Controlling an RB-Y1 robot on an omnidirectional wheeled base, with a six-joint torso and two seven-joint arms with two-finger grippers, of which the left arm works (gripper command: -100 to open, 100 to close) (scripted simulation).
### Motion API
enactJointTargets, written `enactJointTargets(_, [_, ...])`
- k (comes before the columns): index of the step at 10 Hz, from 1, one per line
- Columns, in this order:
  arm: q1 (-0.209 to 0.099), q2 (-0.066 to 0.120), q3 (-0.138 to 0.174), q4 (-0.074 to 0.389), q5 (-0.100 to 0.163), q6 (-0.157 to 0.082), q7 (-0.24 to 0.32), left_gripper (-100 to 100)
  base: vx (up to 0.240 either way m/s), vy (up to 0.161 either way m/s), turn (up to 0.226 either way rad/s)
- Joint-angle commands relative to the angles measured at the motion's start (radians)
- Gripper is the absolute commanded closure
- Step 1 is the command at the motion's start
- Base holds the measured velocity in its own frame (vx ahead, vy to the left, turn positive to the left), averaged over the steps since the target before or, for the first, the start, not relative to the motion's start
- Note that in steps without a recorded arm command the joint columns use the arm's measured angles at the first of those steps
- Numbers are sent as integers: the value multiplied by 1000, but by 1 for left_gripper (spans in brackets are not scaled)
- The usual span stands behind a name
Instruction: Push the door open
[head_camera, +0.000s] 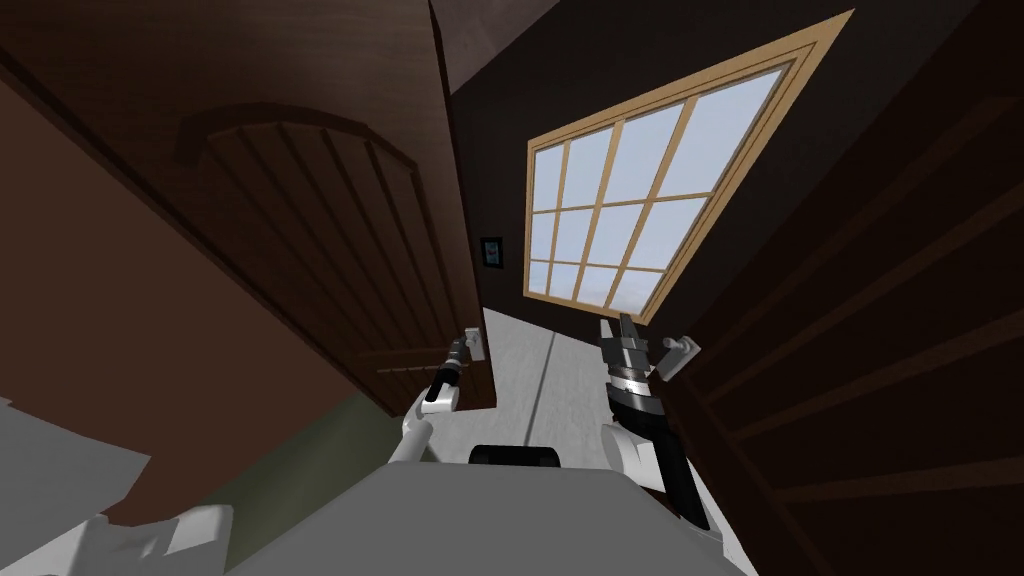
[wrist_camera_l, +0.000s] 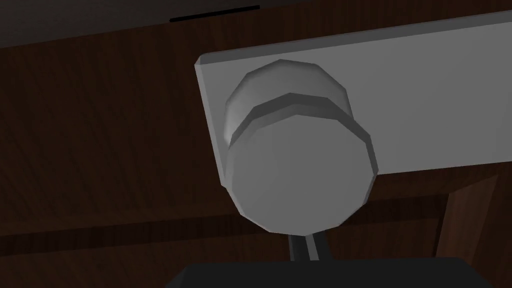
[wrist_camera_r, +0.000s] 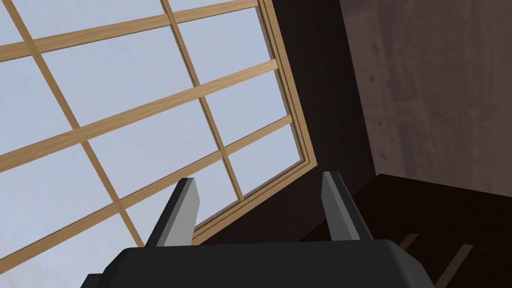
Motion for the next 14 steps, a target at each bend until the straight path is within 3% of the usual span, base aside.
enactJointTargets(1, [5,-3,-5,-6,2,2,3,-100,-187,-38,12])
enactJointTargets(6, [20,-28,-16,-25,10,4,12,-100,-235,-75,23])
enactJointTargets(7, [19,-23,-14,-24,9,5,10,-100,-100,-32,6])
enactJointTargets(11, [15,-17,-5,-9,9,-14,8,-100,173,4,-22])
enactJointTargets(14, [12,-23,2,3,9,-29,6,-100,211,-7,-22])
